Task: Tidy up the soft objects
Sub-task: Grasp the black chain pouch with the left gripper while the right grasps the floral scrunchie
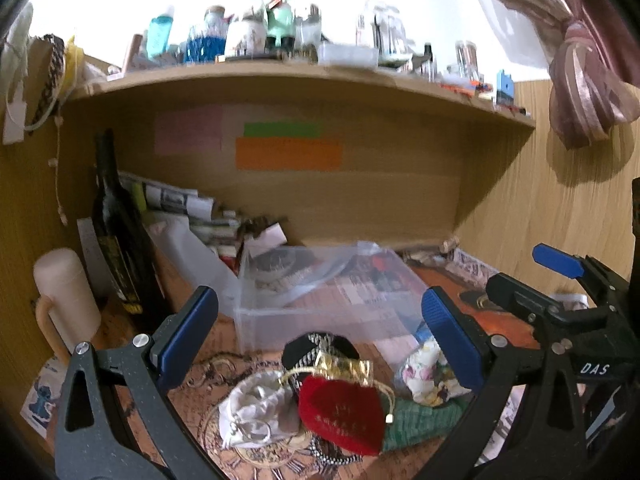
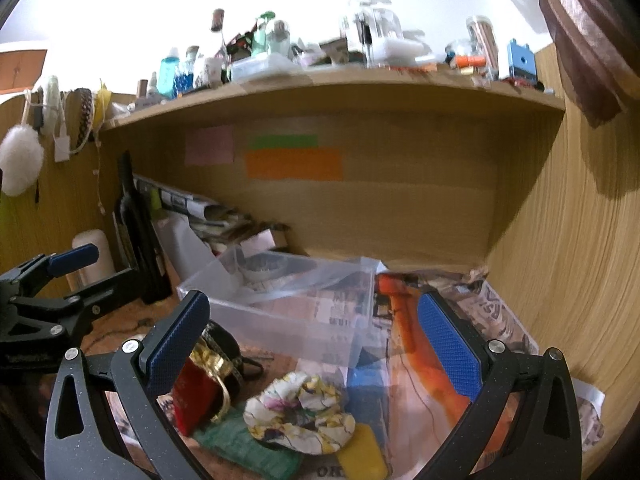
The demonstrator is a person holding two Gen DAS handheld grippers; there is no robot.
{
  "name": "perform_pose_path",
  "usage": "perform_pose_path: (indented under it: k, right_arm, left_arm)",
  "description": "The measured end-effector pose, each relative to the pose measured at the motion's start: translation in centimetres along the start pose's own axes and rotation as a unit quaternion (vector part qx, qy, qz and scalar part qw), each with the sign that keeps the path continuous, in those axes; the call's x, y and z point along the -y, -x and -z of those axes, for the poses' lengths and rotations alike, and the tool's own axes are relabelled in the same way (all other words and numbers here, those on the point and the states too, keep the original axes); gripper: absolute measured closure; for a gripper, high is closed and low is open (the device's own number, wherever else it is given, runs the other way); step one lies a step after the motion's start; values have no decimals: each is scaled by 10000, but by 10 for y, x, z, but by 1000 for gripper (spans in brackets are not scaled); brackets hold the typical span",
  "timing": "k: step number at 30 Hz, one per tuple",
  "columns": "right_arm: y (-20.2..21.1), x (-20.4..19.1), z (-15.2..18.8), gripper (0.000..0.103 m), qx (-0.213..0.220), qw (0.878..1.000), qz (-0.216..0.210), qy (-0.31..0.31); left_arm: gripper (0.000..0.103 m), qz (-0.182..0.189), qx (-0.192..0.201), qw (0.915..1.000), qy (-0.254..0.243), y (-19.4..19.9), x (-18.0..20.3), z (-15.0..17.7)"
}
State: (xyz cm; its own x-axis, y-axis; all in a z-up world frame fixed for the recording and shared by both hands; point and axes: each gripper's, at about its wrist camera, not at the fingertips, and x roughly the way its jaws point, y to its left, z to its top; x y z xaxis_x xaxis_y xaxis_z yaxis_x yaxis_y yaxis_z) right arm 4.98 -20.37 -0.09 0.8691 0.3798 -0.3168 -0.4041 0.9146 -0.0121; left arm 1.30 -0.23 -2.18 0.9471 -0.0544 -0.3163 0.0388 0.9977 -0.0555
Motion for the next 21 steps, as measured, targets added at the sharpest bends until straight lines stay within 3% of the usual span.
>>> perform_pose_path:
  k: [7,10,12,21]
  right_arm:
    - [-16,15,23,0,-636,9979,-54,-111]
    - [-23,23,34,0,-920,9956,-89,-184]
    - [-29,26,41,1,-1103,9934,-181,-254]
    - [-53,27,57,21,-1629,9841,-614,-354]
  left_arm:
    - [1,108,-618,9979,171,-24,-11,23]
    - [17,115,-889,9957,252,-34,-17,30]
    - [18,128,-1016,9942,313,-42,-19,35]
    - [28,214,-1385,9884,580,-79,-27,33]
